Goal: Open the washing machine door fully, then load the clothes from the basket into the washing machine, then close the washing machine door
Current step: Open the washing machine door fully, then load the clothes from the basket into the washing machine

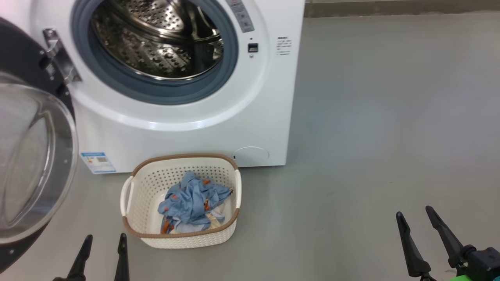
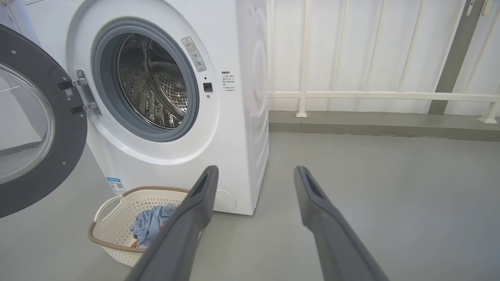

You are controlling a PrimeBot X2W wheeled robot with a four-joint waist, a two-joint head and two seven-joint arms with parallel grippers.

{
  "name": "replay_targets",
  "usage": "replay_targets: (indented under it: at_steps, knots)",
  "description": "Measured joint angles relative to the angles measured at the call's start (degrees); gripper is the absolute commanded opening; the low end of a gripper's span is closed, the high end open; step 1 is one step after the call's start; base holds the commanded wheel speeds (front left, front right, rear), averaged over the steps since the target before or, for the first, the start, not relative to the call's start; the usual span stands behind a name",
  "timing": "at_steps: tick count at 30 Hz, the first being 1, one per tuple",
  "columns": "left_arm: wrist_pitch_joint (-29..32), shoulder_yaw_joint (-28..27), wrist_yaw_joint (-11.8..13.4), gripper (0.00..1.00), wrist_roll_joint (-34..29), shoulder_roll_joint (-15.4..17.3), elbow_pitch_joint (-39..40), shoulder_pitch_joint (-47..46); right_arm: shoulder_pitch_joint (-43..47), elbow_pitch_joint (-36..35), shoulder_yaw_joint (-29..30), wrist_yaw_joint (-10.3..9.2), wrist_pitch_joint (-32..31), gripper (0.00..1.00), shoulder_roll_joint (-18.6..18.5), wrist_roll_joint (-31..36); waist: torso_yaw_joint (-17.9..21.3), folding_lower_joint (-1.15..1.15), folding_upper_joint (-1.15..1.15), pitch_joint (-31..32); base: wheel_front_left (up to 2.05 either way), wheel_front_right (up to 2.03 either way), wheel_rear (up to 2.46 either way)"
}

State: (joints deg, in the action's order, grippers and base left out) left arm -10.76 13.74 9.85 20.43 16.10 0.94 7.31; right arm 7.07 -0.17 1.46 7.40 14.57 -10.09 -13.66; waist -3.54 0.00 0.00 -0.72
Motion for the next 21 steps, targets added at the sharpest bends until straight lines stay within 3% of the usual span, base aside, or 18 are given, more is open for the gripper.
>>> replay_targets:
  at_steps: [11, 21]
  knots:
    - [-0.15, -0.05, 0.53, 1.00, 0.34, -0.15, -1.21, -0.53, 0.76, -0.77, -0.30, 0.00, 0.00, 1.00, -0.03, 0.58, 3.60, 0.00, 0.00, 1.36, 0.00, 0.00, 0.00]
    - [0.02, -0.21, 1.09, 1.00, 0.36, 0.18, -1.53, -0.41, 1.19, -0.78, -0.22, 0.00, 0.00, 1.00, -0.02, 0.57, 3.11, 0.00, 0.00, 2.04, 0.00, 0.00, 0.00]
